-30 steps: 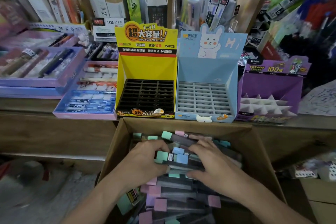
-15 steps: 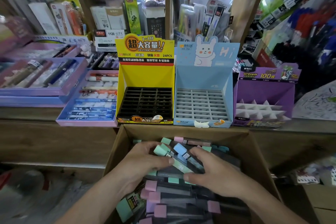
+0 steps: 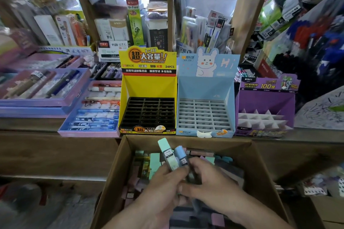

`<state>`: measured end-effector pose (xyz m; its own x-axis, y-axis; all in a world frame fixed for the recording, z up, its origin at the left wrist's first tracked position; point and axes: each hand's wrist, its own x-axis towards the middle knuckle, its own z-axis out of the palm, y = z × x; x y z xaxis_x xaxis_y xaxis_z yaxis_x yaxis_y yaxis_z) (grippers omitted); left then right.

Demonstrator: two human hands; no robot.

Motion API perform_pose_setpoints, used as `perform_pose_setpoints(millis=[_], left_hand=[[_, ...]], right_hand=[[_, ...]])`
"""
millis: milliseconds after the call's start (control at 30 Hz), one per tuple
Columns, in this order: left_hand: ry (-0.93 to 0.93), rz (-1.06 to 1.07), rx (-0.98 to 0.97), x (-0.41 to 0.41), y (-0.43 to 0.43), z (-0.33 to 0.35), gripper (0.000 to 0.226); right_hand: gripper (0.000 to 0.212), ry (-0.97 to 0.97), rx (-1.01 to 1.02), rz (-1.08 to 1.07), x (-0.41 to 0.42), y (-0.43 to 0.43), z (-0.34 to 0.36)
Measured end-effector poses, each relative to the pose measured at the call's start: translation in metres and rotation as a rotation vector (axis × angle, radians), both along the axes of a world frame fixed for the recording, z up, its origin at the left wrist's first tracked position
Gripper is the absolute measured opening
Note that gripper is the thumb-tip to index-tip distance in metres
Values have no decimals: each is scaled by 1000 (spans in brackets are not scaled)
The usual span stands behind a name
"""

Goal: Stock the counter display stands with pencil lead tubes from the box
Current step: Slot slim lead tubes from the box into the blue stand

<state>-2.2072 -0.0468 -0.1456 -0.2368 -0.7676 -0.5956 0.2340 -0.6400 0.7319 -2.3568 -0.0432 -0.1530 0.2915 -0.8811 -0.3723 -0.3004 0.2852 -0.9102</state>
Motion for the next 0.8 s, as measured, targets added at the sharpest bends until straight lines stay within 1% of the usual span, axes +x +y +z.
perform_pose_setpoints(millis=[33,100,167,300,367,433,533,600,667,700,767,800], left_hand=[[5,3,-9,1,0,-1,21],[6,6,-36,4,-1,-1,33],[1,27,-68,7,-1,-2,36],[30,49,-155,12,-4,-1,32],[26,78,-198,16,-6,0,27],[13,116,-248,20,-11,3,21],[-21,168,-332,25,-20,14,22],[-40,194,-380,27,-26,19,15],[-68,213,-436,27,-31,24,13],[-82,222,-462,27,-33,25,14],[-94,249,-496,26,-36,27,17],[-102,263,-503,26,-37,27,18]], right_hand=[[51,-32,9,-13,-1,0,0],[41,-87,-4,-51,-4,0,0],[33,-111,-31,-97,-6,-2,2],[29,-192,-5,-202,-9,-6,5],[25,-191,-37,-214,-12,-10,11],[23,-232,-73,-241,-16,-17,19],[20,-210,-178,-298,-19,-33,34],[19,-219,-245,-334,-19,-45,43],[23,-211,-317,-368,-19,-58,53],[23,-214,-350,-380,-18,-64,58],[9,-246,-406,-433,-18,-79,63],[7,-241,-445,-465,-18,-87,66]])
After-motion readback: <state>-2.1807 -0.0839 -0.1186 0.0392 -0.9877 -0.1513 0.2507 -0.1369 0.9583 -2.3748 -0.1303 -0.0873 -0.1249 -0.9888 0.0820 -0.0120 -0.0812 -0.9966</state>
